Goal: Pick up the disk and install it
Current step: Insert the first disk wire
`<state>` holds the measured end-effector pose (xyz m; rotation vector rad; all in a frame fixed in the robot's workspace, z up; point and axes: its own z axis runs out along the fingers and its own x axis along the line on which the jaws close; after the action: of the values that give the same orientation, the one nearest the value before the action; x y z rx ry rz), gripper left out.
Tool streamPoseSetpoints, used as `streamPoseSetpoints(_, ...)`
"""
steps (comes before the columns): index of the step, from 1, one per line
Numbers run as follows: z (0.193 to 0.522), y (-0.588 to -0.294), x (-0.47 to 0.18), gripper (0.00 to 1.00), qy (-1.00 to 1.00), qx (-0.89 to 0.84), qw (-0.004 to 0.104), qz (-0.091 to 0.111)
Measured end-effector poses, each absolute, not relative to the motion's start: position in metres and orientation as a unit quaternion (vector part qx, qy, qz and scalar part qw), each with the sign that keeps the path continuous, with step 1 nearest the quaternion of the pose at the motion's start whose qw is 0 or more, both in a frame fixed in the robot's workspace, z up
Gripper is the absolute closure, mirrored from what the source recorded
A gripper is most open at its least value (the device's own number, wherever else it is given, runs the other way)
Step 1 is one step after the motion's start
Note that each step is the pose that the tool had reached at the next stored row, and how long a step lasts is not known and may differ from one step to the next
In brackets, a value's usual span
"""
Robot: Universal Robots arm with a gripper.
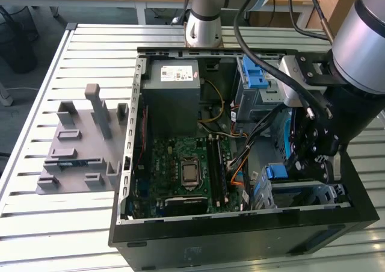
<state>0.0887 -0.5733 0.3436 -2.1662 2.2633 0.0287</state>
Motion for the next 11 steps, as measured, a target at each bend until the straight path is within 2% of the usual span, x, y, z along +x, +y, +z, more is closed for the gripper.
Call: streamPoseSetpoints(11,0.3494,-0.5729,0.0982,0.89,0.722,-0.691,0.004,0.009)
